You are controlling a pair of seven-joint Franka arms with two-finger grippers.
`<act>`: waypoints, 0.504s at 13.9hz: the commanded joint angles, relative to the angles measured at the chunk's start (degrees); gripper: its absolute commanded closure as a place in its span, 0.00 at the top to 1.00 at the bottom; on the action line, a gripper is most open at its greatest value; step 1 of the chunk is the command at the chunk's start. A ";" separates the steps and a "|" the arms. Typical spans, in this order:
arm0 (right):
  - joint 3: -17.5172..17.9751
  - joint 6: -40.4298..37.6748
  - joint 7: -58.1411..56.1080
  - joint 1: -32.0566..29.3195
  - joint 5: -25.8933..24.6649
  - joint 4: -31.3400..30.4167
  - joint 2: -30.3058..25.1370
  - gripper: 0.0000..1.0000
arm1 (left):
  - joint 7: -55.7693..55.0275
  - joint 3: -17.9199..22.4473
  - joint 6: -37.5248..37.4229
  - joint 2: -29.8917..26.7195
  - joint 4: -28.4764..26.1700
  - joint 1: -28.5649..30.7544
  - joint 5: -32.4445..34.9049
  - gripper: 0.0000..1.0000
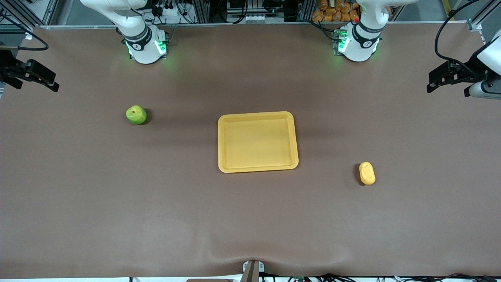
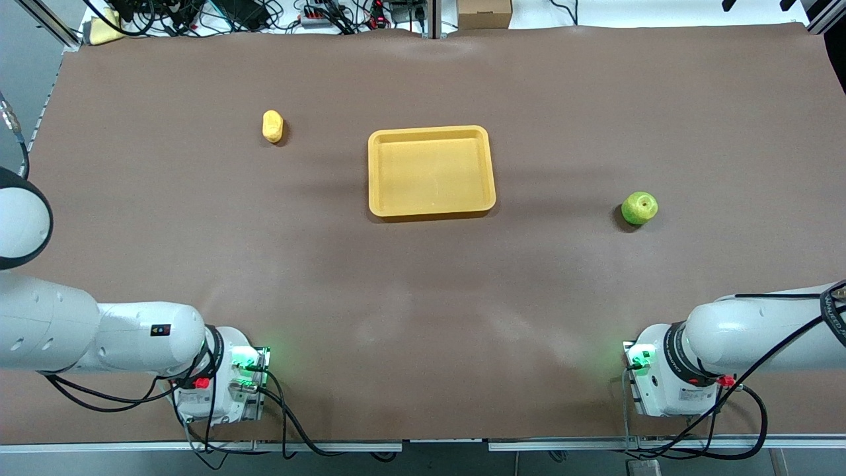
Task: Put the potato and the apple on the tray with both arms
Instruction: 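Move the right gripper toward the apple while the left gripper approaches the potato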
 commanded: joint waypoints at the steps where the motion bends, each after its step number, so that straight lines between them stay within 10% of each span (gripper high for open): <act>1: -1.22 0.60 -3.64 -0.73 0.91 -1.66 -1.71 1.00 | -0.26 -0.26 2.48 -0.02 -0.71 -0.06 1.28 1.00; 7: -1.41 0.61 -3.75 -0.64 0.83 -1.49 -1.45 1.00 | -0.35 -1.93 3.91 -0.28 -2.46 -0.06 3.04 1.00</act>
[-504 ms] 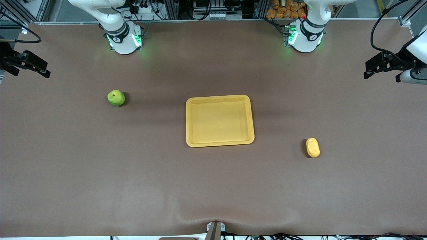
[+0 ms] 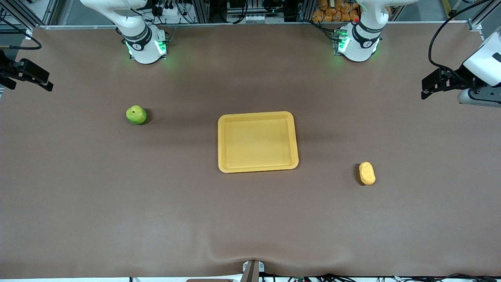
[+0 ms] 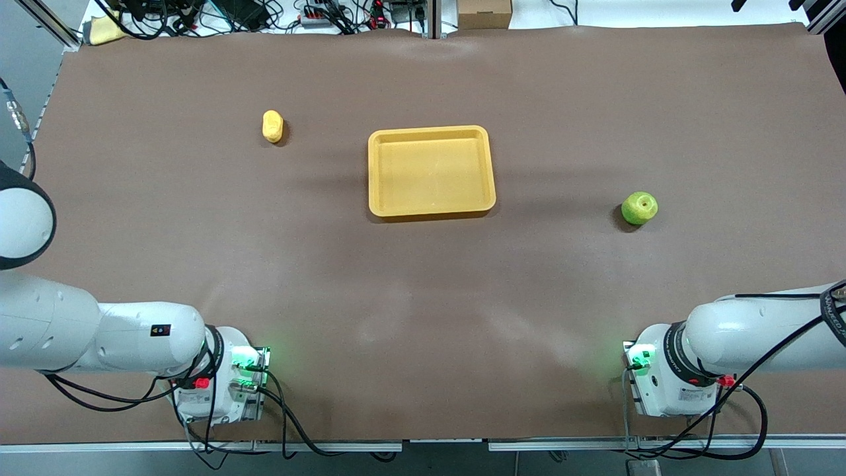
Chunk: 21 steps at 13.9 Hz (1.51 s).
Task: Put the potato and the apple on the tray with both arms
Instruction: 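Move the right gripper toward the apple while the left gripper approaches the potato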
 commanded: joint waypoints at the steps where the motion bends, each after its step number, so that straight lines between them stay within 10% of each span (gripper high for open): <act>1: 0.15 0.43 -1.11 -0.64 0.63 -0.94 -0.58 1.00 | -0.31 -0.28 0.47 -0.76 -0.94 0.13 1.14 1.00; 21: 0.23 -0.27 -5.16 -0.02 0.63 1.08 10.68 1.00 | 1.44 0.07 6.69 19.18 -0.41 2.07 -0.27 1.00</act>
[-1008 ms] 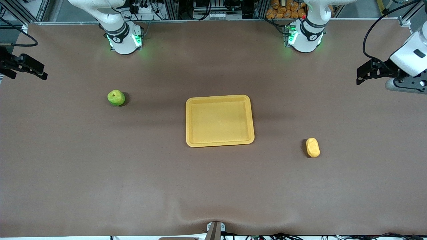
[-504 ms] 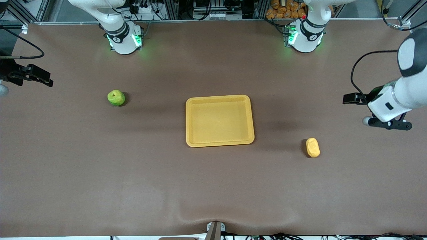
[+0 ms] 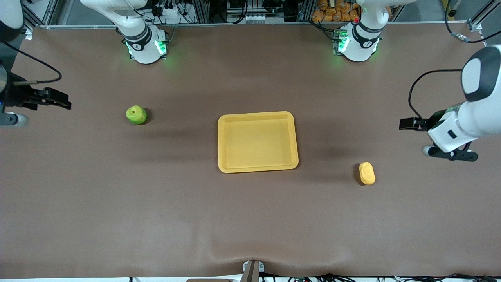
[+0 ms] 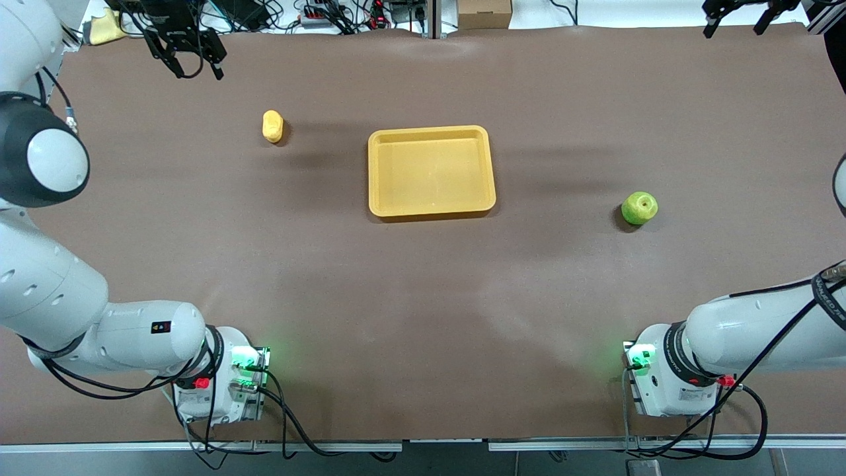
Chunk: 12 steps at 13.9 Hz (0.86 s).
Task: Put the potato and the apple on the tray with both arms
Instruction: 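Move the right gripper toward the apple while the left gripper approaches the potato, then lower the right gripper onto the apple while the left gripper lowers onto the potato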
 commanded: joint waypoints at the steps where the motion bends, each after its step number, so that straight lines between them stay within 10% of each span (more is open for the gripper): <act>1: 0.23 -0.48 -0.86 -0.08 0.62 1.05 2.50 1.00 | 0.84 0.00 4.18 3.21 1.14 -0.39 0.25 1.00; 7: 0.23 -0.05 -0.77 -0.08 0.89 0.44 7.34 1.00 | -0.47 -0.08 15.51 8.31 -1.31 0.05 -0.63 1.00; 12: 0.31 2.23 -0.42 0.10 1.85 -2.54 8.66 1.00 | -0.56 0.00 35.26 6.91 -16.94 0.31 -0.63 1.00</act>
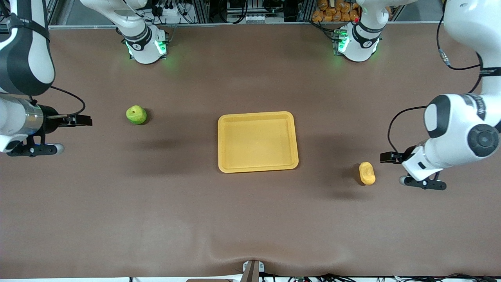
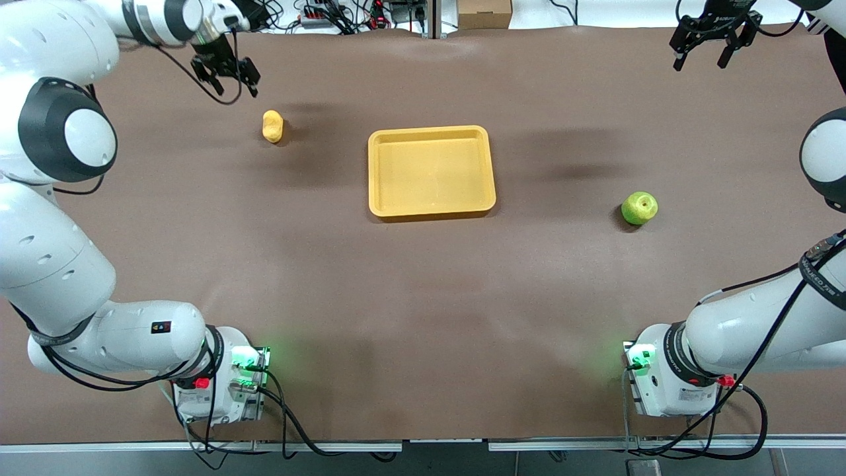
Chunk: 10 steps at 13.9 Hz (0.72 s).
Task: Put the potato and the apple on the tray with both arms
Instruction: 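Lower the right gripper onto the apple while the left gripper lowers onto the potato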
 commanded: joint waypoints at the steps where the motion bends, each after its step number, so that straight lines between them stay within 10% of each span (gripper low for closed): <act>1: 0.11 1.90 -0.22 -0.07 1.65 -3.00 -0.34 1.00 | -0.26 0.00 11.46 -2.24 -10.14 0.17 -0.62 1.00; 10: 0.11 8.21 0.04 -0.07 1.74 -16.42 -4.63 1.00 | -3.85 -0.09 25.82 6.28 -11.23 -0.53 -0.62 1.00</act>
